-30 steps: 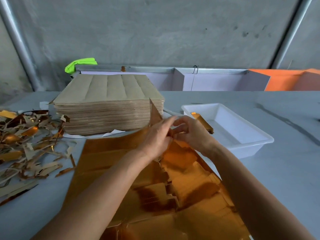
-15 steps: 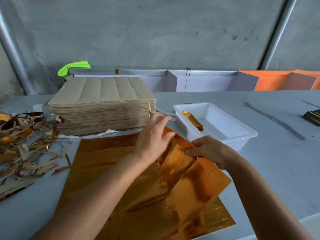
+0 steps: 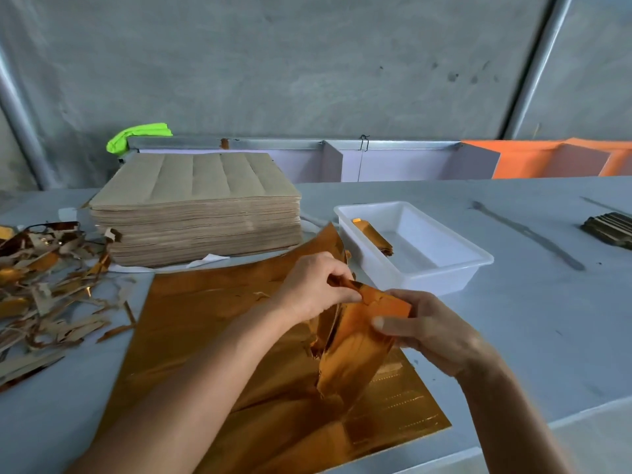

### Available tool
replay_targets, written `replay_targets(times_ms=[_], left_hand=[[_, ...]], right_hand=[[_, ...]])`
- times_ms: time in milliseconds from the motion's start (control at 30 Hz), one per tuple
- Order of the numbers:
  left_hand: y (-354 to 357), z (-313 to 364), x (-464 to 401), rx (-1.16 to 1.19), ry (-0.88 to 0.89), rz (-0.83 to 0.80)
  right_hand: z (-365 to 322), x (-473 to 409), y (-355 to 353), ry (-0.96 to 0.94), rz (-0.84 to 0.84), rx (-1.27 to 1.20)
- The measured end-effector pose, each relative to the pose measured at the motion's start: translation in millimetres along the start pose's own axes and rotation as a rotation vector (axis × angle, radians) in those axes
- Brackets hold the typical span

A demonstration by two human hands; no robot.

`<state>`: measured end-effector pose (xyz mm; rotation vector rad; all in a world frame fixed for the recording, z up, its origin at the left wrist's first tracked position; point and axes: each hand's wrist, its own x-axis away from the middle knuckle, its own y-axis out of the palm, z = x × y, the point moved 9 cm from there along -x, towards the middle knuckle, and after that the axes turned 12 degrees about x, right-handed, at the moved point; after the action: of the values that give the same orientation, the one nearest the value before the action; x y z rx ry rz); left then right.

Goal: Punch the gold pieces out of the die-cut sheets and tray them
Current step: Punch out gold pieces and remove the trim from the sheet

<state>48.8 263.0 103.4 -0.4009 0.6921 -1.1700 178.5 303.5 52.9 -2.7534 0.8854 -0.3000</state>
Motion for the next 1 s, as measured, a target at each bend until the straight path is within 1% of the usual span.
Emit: replay_targets(times_ms=[67, 133, 200, 267, 333, 400, 533, 667, 733, 833, 900, 1000], left_hand=[[-5, -1, 1, -0.031, -0.004, 0.009], [-4, 10, 2, -0.147, 0.063, -0.011], [-3, 26, 4, -0.209, 0.157, -0.007], [0, 34, 4, -0.176, 0.184, -0.025], [4, 35, 3, -0.162, 0.17, -0.059], [3, 31, 2, -0.145, 0.155, -0.044], [-9, 18, 6, -0.057, 0.089, 0.093], [-12, 13, 12, -0.112, 0.107, 0.167], [-9, 7, 12, -0.08, 0.066, 0.143], [1, -3, 11, 0.067, -0.01, 0.03], [2, -9, 11, 0.164, -0.05, 0.021], [4, -17, 13, 0.254, -0.112, 0.002]], right_hand=[[6, 0, -7, 0.027, 0.227, 0.086], [-2, 3, -10, -0.029, 0.43, 0.213], [-17, 6, -6, -0.161, 0.533, 0.345], [-27, 8, -1, -0.248, 0.565, 0.376], [-27, 6, 1, -0.254, 0.564, 0.307], [-22, 1, 4, -0.229, 0.528, 0.22], [-9, -7, 21, -0.208, 0.342, 0.015], [3, -11, 30, -0.142, 0.271, -0.168], [10, -15, 37, -0.081, 0.233, -0.227], [14, -18, 41, -0.058, 0.226, -0.225], [13, -19, 42, -0.087, 0.21, -0.23], [9, -17, 43, -0.151, 0.201, -0.164]])
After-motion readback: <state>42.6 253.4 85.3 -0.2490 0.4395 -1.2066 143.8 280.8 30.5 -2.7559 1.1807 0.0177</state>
